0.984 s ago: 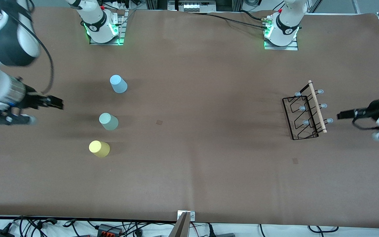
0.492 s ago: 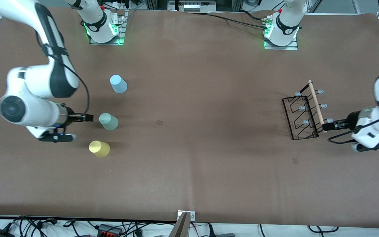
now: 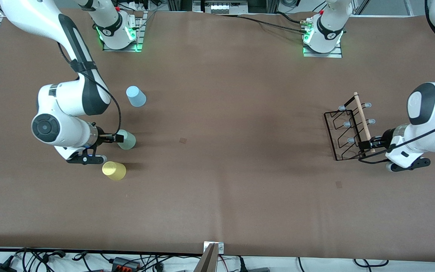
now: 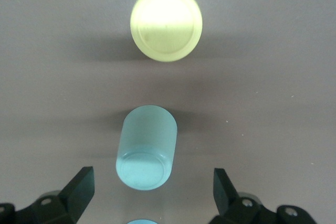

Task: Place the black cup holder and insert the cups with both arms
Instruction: 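Reach the cup with the right gripper while the left gripper reaches the rack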

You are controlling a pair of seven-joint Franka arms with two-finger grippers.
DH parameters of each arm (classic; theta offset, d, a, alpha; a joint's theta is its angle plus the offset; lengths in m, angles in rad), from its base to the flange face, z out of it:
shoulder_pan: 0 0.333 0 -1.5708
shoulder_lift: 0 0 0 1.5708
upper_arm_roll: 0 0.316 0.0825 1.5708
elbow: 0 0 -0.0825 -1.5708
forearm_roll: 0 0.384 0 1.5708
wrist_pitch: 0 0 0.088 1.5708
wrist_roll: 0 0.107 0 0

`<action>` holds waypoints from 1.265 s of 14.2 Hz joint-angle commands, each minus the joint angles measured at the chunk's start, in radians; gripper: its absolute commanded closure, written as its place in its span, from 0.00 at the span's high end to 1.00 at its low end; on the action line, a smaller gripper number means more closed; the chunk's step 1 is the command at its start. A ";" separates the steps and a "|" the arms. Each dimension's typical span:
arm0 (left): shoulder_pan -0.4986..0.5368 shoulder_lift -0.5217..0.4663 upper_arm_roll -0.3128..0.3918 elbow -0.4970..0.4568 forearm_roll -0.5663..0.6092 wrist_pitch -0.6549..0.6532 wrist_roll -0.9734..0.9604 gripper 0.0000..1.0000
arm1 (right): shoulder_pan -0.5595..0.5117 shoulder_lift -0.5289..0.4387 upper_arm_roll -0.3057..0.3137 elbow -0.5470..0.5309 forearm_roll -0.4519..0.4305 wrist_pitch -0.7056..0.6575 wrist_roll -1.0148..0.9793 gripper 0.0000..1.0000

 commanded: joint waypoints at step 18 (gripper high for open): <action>0.047 -0.110 -0.017 -0.166 0.049 0.079 0.109 0.48 | 0.033 0.030 -0.001 -0.137 0.018 0.173 0.134 1.00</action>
